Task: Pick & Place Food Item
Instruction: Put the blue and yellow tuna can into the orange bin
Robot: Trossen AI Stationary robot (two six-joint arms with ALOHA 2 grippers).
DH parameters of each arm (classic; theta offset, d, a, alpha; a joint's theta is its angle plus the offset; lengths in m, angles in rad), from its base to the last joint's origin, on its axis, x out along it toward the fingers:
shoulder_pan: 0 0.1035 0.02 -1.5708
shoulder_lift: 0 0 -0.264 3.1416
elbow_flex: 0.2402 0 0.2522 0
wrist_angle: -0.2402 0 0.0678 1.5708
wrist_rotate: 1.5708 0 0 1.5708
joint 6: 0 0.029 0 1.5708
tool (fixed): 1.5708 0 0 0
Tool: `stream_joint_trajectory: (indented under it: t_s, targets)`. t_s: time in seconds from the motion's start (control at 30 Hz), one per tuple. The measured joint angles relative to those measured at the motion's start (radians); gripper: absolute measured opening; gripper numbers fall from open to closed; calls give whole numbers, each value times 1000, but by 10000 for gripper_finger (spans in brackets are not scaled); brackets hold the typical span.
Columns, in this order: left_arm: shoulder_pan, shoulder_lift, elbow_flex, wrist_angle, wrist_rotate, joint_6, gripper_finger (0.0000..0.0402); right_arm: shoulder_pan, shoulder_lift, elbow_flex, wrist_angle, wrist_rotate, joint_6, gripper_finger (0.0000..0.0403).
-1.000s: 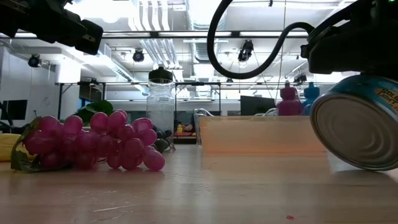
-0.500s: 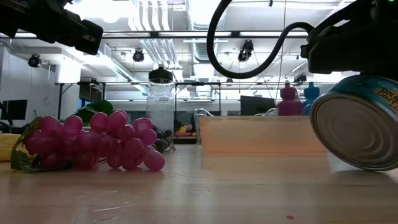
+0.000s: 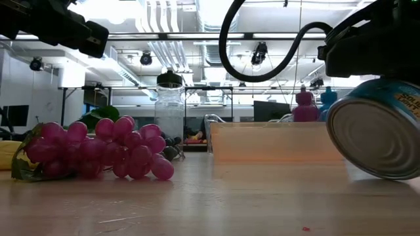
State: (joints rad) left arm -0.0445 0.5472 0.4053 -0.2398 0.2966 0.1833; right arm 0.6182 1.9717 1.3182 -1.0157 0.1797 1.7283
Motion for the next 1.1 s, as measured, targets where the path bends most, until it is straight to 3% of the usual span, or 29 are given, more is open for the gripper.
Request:
stream_joint_trajectory:
  t_s: [0.33,0.83,1.1]
  targets:
    - [0,0,0,0,0,0,6,0,0,-3,1,6,7,15]
    - [0,0,0,1,0,0,6,1,-2,-3,5,-31,54,101]
    - [0,0,0,1,0,0,6,18,-1,-4,10,-41,112,122]
